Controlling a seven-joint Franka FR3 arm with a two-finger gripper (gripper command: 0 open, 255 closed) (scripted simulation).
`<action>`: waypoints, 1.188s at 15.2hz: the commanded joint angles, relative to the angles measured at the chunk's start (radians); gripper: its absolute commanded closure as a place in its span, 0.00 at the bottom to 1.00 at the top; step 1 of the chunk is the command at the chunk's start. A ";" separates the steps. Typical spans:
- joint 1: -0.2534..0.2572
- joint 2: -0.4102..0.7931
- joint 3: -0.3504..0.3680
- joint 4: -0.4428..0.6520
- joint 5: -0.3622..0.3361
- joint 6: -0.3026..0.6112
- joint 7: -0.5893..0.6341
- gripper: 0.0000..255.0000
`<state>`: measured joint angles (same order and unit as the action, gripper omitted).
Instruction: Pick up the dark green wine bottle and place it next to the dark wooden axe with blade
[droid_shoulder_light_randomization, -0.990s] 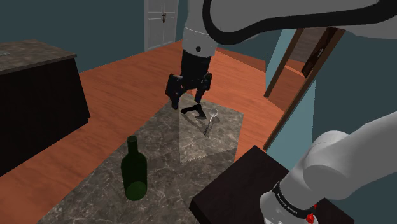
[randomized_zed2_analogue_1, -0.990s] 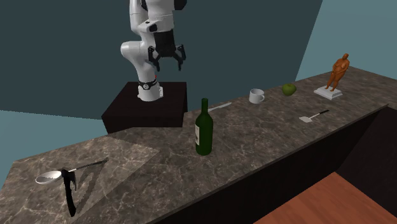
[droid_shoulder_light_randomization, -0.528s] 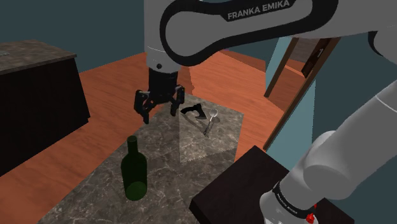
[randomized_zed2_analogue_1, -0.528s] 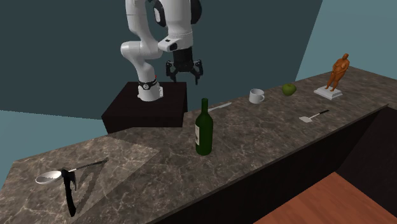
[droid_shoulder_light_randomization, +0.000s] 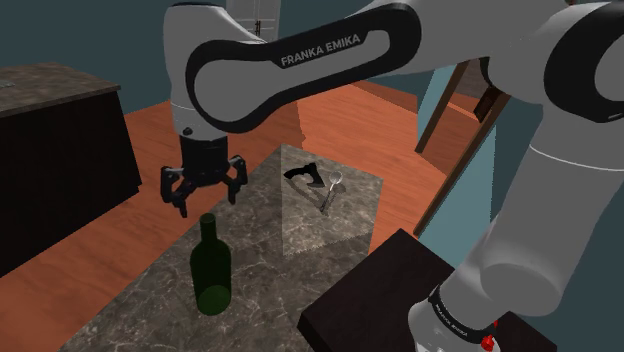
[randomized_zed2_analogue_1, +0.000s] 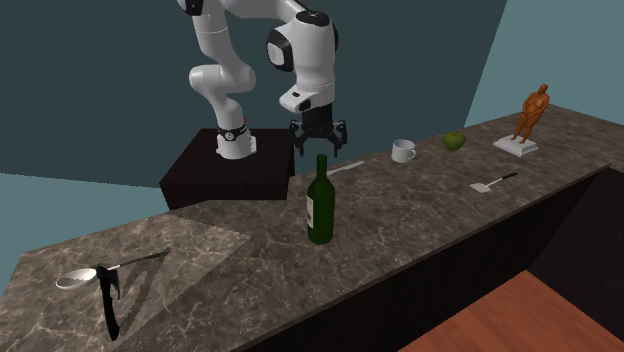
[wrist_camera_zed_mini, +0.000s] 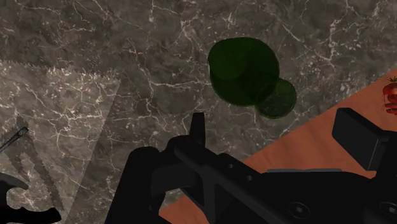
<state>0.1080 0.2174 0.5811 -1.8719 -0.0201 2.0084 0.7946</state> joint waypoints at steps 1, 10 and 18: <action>0.011 0.028 -0.001 0.009 -0.014 0.013 0.019 0.00; 0.021 0.062 -0.006 -0.042 -0.035 0.094 0.034 0.00; 0.021 0.062 -0.006 -0.042 -0.035 0.094 0.034 1.00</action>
<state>0.1295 0.2790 0.5746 -1.9137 -0.0554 2.1020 0.8282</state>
